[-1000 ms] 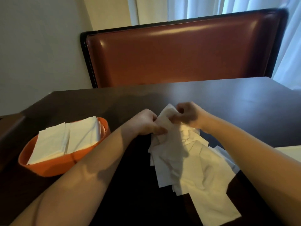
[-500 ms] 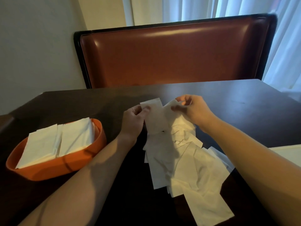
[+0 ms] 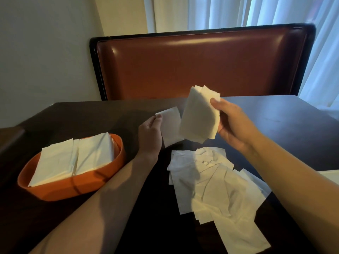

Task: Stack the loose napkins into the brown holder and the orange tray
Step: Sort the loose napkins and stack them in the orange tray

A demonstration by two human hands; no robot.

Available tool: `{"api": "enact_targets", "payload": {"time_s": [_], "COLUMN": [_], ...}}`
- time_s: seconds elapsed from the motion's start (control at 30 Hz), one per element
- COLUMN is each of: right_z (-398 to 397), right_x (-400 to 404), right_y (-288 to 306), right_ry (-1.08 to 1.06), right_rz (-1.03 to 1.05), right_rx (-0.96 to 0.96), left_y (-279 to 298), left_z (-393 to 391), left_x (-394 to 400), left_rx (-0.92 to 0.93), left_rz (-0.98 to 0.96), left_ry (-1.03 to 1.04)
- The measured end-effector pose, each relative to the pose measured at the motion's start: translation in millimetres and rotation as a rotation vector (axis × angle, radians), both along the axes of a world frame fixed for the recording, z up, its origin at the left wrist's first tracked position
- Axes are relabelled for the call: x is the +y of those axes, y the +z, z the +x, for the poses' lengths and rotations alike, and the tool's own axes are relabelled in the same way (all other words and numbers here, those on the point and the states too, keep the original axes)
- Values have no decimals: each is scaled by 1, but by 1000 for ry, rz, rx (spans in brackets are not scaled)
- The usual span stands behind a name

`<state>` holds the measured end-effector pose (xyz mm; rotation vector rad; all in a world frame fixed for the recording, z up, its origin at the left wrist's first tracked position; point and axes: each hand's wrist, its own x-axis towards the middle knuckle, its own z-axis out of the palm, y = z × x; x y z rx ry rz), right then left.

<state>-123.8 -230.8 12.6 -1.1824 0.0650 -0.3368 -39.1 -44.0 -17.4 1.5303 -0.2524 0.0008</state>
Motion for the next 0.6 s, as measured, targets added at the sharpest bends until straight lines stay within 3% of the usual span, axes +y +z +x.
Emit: {"api": "enact_targets", "payload": {"time_s": [0.07, 0.2, 0.33, 0.43, 0.5, 0.6], "right_z": [1, 10, 11, 11, 11, 5], "right_x": [7, 22, 30, 36, 37, 38], "right_y": [-4, -18, -21, -19, -17, -17], "right_ry": [78, -135, -203, -234, -189, 1], "right_rz": [-88, -348, -341, -329, -307, -459], "right_rx": [-3, -4, -19, 6, 55, 188], "left_y": [1, -1, -3, -5, -7, -5], "left_z": [-2, -5, -12, -14, -13, -11], "left_x": [-1, -4, -8, -12, -12, -10], "left_rx": [80, 193, 242, 177, 198, 164], "left_rz": [-100, -189, -242, -209, -251, -329], "left_ry": [-124, -287, -510, -526, -519, -531]}}
